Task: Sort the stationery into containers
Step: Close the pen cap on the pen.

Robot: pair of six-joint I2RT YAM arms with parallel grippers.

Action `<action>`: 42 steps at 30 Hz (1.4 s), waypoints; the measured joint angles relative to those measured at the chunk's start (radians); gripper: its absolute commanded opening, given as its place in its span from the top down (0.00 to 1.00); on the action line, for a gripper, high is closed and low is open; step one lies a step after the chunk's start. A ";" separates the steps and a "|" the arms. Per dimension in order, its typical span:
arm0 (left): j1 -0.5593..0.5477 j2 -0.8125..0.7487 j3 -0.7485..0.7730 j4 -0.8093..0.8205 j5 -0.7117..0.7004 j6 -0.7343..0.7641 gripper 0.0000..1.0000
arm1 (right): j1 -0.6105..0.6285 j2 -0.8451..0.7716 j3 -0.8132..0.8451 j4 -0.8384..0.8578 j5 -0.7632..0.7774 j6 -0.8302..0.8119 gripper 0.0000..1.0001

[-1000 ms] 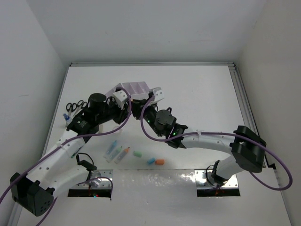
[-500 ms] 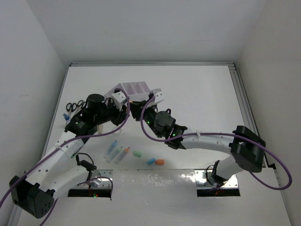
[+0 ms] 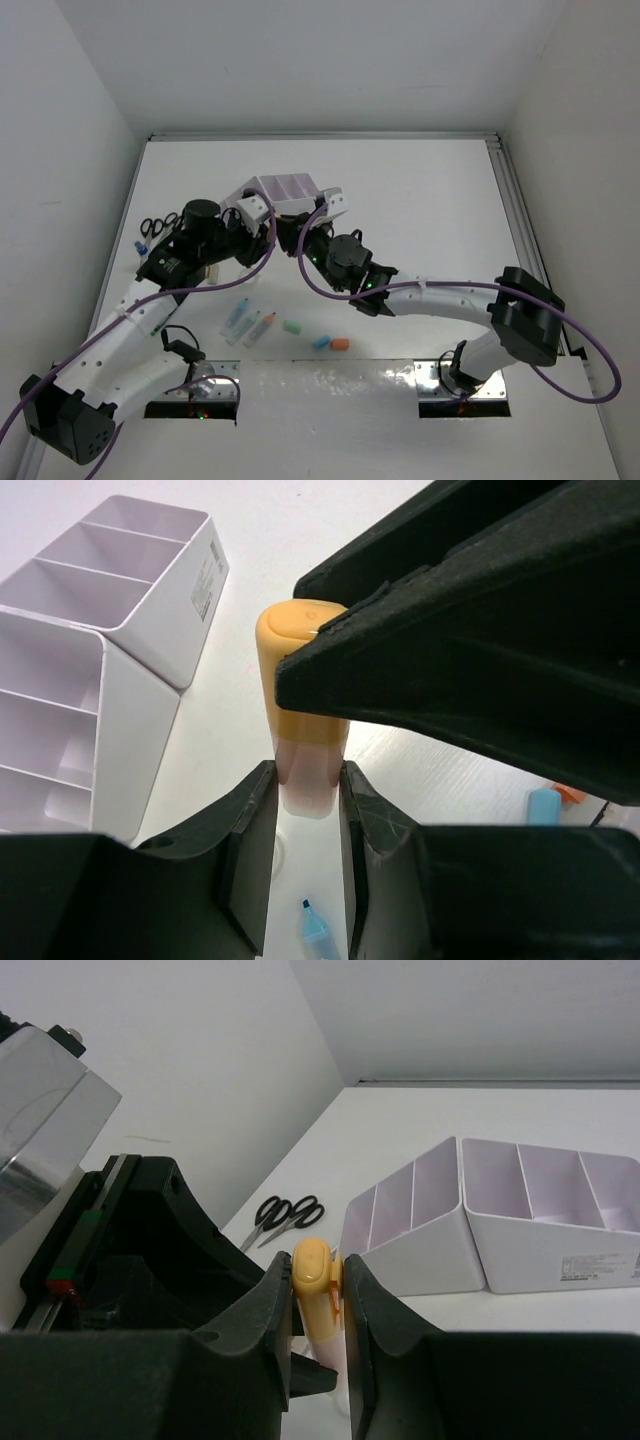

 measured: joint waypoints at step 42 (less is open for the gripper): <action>0.013 -0.083 0.000 0.049 0.140 0.080 0.50 | -0.008 -0.026 0.080 -0.344 -0.051 0.020 1.00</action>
